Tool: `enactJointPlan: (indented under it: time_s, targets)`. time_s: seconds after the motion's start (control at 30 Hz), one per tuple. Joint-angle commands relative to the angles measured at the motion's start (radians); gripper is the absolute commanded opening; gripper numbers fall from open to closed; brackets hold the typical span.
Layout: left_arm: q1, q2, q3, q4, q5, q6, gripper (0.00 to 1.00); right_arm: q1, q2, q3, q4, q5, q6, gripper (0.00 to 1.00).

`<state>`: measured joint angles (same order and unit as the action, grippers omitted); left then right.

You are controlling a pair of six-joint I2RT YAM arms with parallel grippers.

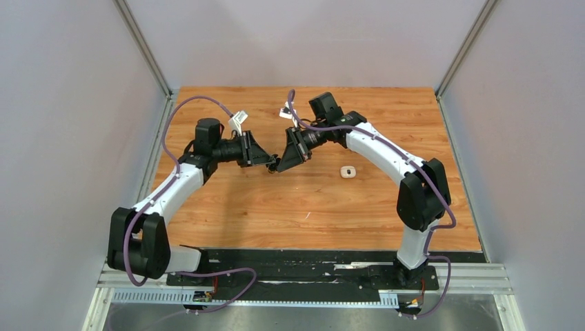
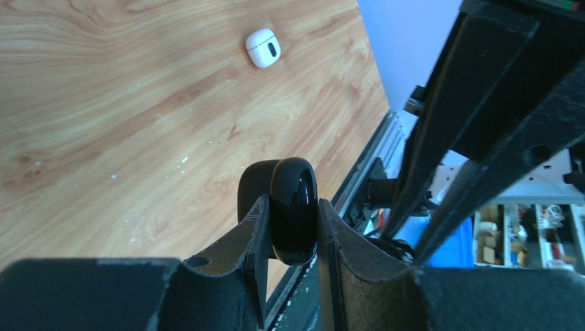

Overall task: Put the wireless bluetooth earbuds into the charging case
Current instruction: Insert the left earbud into the left side groove of the charging case.

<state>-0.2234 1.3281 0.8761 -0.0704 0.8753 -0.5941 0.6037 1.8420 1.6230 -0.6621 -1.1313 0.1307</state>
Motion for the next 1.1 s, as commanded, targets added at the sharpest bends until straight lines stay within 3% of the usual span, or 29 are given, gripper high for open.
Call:
enactJointPlan:
  time_s: [0.0,0.4,0.73,1.07]
  targets:
    - [-0.003,0.012,0.008,0.091,0.080,-0.102,0.00,0.008,-0.040,-0.010,0.083,0.067,0.033,0.00]
    - [-0.004,0.038,0.025,0.092,0.128,-0.140,0.00,0.022,-0.018,0.001,0.122,0.075,0.038,0.01]
    - [-0.003,0.066,0.023,0.195,0.207,-0.253,0.00,0.034,-0.024,-0.016,0.127,0.061,-0.008,0.01]
    - [-0.003,0.060,0.018,0.201,0.214,-0.251,0.00,0.034,-0.042,-0.037,0.125,0.090,-0.022,0.01]
